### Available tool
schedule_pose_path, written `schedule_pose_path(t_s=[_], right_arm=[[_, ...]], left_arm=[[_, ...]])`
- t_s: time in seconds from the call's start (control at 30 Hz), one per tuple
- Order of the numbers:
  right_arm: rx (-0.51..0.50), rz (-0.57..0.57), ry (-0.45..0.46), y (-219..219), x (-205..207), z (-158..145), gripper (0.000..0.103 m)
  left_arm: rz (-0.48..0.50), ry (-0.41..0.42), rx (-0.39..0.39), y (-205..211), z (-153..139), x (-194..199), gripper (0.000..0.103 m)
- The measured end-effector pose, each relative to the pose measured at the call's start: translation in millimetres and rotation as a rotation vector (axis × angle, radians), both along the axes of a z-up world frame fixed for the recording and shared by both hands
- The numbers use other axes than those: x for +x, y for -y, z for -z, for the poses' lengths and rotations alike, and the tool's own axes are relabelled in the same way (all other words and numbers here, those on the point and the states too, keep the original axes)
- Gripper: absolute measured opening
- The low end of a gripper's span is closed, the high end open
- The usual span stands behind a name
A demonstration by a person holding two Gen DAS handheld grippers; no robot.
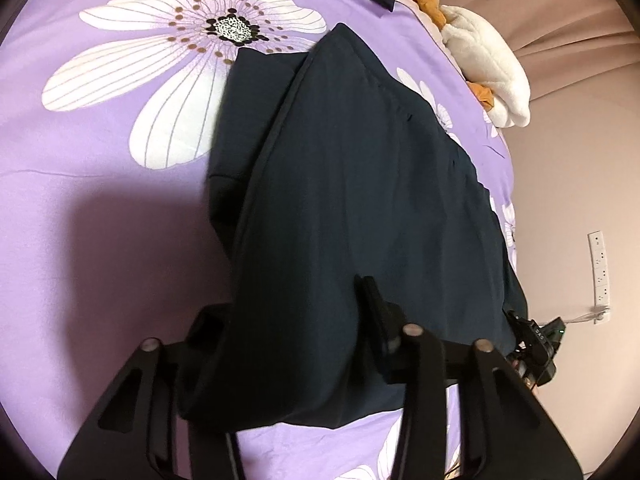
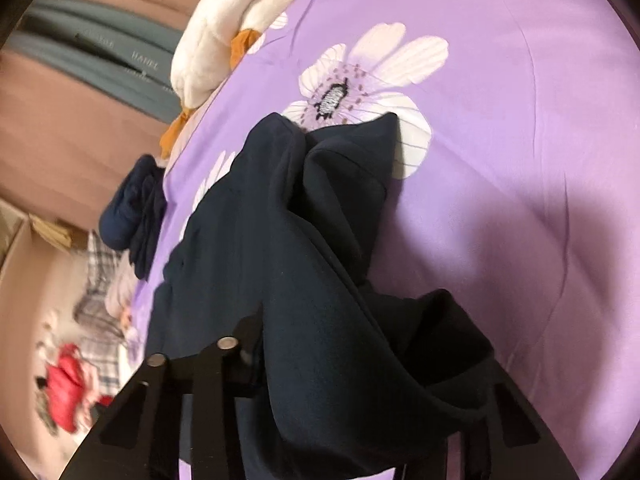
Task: Fold large clothes
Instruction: 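Grasp the navy garment's side edge with the left tool while the right tool grasps it too, then fold the held side edge over toward the garment's middle with both tools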
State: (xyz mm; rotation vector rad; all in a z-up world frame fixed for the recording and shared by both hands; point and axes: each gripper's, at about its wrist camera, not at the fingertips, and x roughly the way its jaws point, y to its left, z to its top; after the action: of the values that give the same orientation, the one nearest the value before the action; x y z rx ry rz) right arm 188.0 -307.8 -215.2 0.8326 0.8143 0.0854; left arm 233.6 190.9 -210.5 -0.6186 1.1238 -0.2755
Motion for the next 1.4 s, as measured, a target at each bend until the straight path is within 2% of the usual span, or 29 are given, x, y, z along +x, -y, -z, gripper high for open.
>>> schedule_pose_path(t_s=[0.03, 0.1, 0.17, 0.27, 0.77, 0.97, 1.4], right_arm=[[-0.04, -0.009, 0.002, -3.0, -0.6, -5.2, 0.033], [-0.122, -0.027, 0.002, -9.5, 0.0, -14.6, 0.029], [-0.213, -0.047, 0.0, -18.5, 0.6, -25.5, 0.026], [-0.27, -0.06, 0.001, -23.2, 0.0, -34.1, 0.023], [-0.249, -0.079, 0.092, -28.6, -20.3, -61.3, 0.018], [-0.261, -0.094, 0.104, -31.1, -30.9, -65.7, 0.018], [-0.24, -0.103, 0.078, -27.7, -56.6, -52.9, 0.018]], left_arm=[[-0.003, 0.004, 0.01, 0.8, -1.3, -0.1, 0.031], [0.0, 0.024, 0.037, 4.2, -6.1, -1.0, 0.025], [-0.003, 0.043, 0.074, 9.4, -11.8, -2.4, 0.022], [-0.016, 0.064, 0.086, 13.9, -17.3, -1.9, 0.017], [-0.01, 0.162, -0.007, 21.0, -46.1, -12.5, 0.014], [0.012, 0.168, 0.019, 26.2, -50.6, -23.4, 0.014], [0.015, 0.16, 0.074, 25.4, -43.1, -47.9, 0.014]])
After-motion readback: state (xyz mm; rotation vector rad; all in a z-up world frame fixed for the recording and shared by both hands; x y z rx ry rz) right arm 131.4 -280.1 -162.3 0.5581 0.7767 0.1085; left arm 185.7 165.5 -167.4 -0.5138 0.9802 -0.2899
